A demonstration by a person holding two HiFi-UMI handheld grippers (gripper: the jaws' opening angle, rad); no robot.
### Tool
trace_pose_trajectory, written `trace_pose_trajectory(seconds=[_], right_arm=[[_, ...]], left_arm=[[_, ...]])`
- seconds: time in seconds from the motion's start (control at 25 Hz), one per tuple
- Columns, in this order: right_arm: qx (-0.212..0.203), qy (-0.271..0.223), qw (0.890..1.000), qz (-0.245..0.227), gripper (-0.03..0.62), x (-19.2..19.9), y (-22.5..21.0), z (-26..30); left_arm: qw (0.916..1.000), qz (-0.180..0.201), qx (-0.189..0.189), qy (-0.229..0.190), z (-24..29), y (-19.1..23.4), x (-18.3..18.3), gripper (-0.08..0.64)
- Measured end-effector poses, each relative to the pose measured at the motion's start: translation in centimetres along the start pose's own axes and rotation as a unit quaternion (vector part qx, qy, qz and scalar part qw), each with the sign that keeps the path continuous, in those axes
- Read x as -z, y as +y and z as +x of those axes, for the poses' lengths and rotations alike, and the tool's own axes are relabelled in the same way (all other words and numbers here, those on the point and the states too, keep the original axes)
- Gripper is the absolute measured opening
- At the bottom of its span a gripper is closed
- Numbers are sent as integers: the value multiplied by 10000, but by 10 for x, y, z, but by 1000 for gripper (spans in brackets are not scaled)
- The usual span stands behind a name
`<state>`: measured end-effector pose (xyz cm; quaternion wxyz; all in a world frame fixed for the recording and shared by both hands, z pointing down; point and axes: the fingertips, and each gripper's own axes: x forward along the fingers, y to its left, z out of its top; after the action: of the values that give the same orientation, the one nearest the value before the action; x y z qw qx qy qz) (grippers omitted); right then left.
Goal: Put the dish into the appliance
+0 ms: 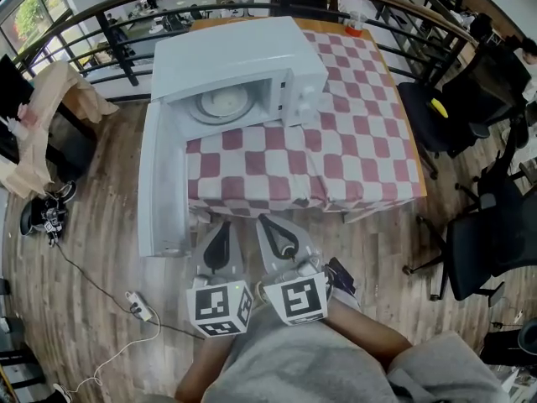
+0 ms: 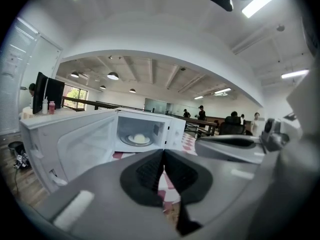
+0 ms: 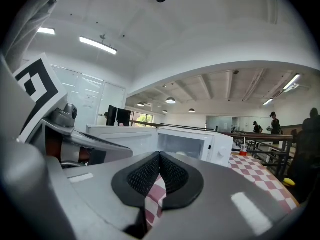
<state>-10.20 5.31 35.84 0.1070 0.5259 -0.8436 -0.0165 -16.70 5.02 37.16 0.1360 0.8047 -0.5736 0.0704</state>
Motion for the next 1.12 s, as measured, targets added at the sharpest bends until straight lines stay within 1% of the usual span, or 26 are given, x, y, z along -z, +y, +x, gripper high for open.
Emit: trace_pose_trajectory(seconds=[0.16,0.36,0.44,0.56,0.64,0.68,0.76,0.84,0.88,1.04,1.12], right_arm=[[-19,86,9999,-141,-2,2,-1,-9],[-49,154,9998,-136,-2,10,-5,-19],[-124,189,9997,-107,-2,15,-8,-25],[-348,212,9992,-20,-2,22,-19,-38],[-562,279,9980,63,-2,25,-33,-51],[-662,312,9973,20,-2,26,-42,-59],[-768,334,9960,-319,-2,28,-63,-78],[-762,358,9941,-679,-2,31,-86,-97],[-746,388,9937,-736,-2,34,-97,-107],[-606,638,9950,-463,-2,50,-137,-147],[-526,706,9952,-419,-2,57,-150,-164]], left_arm=[[10000,-55,48,-4,-4,-11,2,11],[10000,-37,-2,50,-6,-21,6,11],[10000,-26,-27,85,-6,-27,9,11],[9999,-1,10,127,-9,-41,10,11],[9999,7,42,141,-11,-50,11,11],[9999,10,41,148,-13,-55,11,11],[9999,14,22,159,-18,-64,12,11],[9999,14,22,169,-23,-76,12,11],[9998,23,27,178,-25,-82,12,11],[9997,80,30,214,-36,-105,18,11],[9997,106,-3,197,-42,-117,21,11]])
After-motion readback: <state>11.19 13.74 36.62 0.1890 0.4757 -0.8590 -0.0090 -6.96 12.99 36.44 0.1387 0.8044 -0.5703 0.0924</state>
